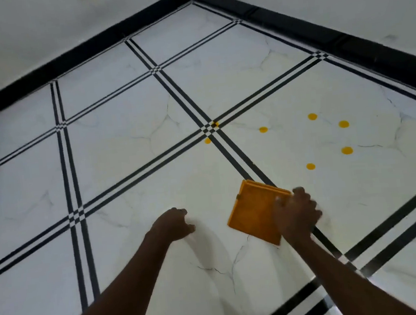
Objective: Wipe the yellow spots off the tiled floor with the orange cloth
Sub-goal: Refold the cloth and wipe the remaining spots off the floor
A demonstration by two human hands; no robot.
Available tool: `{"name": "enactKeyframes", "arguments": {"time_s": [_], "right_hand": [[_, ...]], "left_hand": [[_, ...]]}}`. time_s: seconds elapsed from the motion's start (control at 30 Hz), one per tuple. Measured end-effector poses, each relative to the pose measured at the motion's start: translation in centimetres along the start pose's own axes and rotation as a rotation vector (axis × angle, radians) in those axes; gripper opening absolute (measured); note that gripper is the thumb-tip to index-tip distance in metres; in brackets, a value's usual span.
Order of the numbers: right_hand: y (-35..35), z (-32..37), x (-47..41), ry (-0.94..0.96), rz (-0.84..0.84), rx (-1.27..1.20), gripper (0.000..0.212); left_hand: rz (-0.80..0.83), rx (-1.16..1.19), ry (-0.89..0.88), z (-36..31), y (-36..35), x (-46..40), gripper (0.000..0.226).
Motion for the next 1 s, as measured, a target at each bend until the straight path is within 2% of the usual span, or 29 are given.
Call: {"name": "enactKeyframes", "arguments": {"time_s": [0.1, 0.17, 0.27, 0.33, 0.4, 0.47, 0.5, 0.6, 0.73, 0.8, 0.93, 0.97, 1.0], "right_hand": [[0.6, 0.1, 2.4, -0.362, 0.183, -0.036, 0.065], [-0.2, 0.9, 3.3, -0.507, 0.220, -0.128, 0.064], [-1.2, 2.0, 2.5, -0.461, 0.183, -0.184, 0.047], [-1.4, 2.1, 1.5, -0.387, 0.124, -0.297, 0.045], [-0.9, 1.7, 0.4, -0.444, 0.160, -0.477, 0.047], [0.3, 1.2, -0.6, -0.512, 0.174, -0.570, 0.030], [1.3, 1.0, -1.3, -0.487, 0.132, -0.584, 0.022], [5.6, 0.8, -3.4, -0.250, -0.027, -0.588, 0.008], [9.5, 1.8, -4.9, 0.106, -0.123, -0.525, 0.013], [8.6, 2.3, -4.9, 0.228, -0.094, -0.410, 0.015], [2.4, 2.1, -1.5, 0.300, 0.192, -0.217, 0.020], [0.8, 1.8, -0.5, 0.319, 0.196, -0.198, 0.020], [-0.9, 1.4, 0.2, 0.388, 0.114, -0.156, 0.023]], "left_hand": [[0.029, 0.003, -0.014, -1.5, 3.4, 0.2, 0.058], [0.030, 0.009, -0.032, -2.3, 4.6, -0.4, 0.056], [-0.011, 0.053, -0.059, -3.1, 4.7, -2.2, 0.055], [-0.046, 0.124, -0.079, -3.5, 3.5, -4.0, 0.051], [-0.082, 0.193, -0.089, -4.2, 2.4, -5.0, 0.044], [-0.135, 0.300, -0.093, -5.2, 1.4, -5.6, 0.038], [-0.163, 0.340, -0.097, -5.7, 1.0, -5.8, 0.037], [-0.205, 0.431, -0.100, -6.7, 0.0, -6.7, 0.037], [-0.238, 0.442, -0.115, -7.5, -0.5, -7.7, 0.037], [-0.266, 0.428, -0.127, -7.8, -0.8, -7.8, 0.037], [-0.309, 0.368, -0.199, -8.0, -2.5, -7.0, 0.039], [-0.327, 0.361, -0.219, -8.0, -2.8, -6.7, 0.040], [-0.352, 0.357, -0.233, -8.1, -3.2, -6.5, 0.041]]}}
Point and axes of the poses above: each hand's wrist, its own x-axis away from the middle knuckle, its own y-axis out of the back of the hand, z = x × y, the point moved 1 cm from there along -x, towards the middle knuckle, and after that the axes turned 14 degrees about -z, right-handed, at the moved point
